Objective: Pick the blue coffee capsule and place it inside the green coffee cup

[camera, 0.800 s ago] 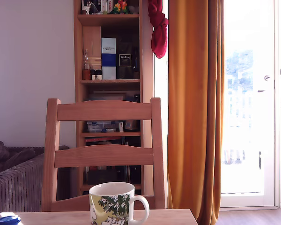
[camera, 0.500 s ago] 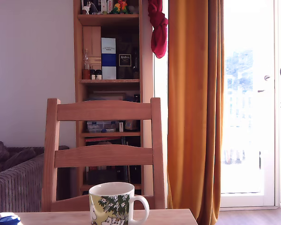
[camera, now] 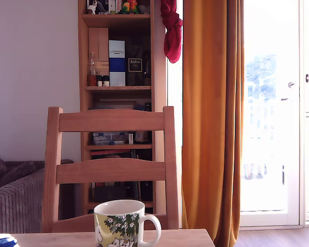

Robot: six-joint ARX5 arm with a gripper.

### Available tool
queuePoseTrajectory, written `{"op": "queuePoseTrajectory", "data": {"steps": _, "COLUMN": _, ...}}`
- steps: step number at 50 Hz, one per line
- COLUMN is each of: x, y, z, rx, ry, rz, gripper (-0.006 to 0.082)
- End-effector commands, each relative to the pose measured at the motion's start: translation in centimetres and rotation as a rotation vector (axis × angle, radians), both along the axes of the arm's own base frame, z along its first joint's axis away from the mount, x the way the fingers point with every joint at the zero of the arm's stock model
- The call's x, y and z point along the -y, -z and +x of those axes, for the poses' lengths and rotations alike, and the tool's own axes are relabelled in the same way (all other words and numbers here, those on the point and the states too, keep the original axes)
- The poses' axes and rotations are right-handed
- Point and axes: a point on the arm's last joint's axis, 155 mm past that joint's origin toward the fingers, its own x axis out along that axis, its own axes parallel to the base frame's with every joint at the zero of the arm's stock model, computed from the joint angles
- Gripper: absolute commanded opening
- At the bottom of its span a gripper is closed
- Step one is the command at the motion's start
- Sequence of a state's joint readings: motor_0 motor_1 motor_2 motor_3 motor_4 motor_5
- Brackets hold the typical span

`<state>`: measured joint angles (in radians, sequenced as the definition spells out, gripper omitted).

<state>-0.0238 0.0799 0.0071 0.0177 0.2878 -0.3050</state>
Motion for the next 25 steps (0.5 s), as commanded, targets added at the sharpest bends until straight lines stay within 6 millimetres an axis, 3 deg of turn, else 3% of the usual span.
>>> {"op": "queuePoseTrajectory", "data": {"steps": 1, "x": 0.4, "y": 2.1, "z": 0.1, "rx": -0.068, "ry": 0.015, "rz": 0.000, "gripper": -0.0019}}
{"op": "queuePoseTrajectory", "data": {"steps": 10, "x": 0.8, "y": 5.1, "z": 0.2, "rx": -0.199, "ry": 0.029, "rz": 0.006, "gripper": -0.0016}}
{"op": "queuePoseTrajectory", "data": {"steps": 18, "x": 0.5, "y": 7.9, "z": 0.3, "rx": -0.315, "ry": 0.010, "rz": 0.018, "gripper": 0.0047}}
{"op": "queuePoseTrajectory", "data": {"steps": 21, "x": 0.4, "y": 8.5, "z": 0.4, "rx": -0.344, "ry": 0.004, "rz": 0.022, "gripper": 0.0153}}
{"op": "queuePoseTrajectory", "data": {"steps": 25, "x": 0.4, "y": 9.1, "z": 0.5, "rx": -0.388, "ry": 0.002, "rz": 0.026, "gripper": 0.0396}}
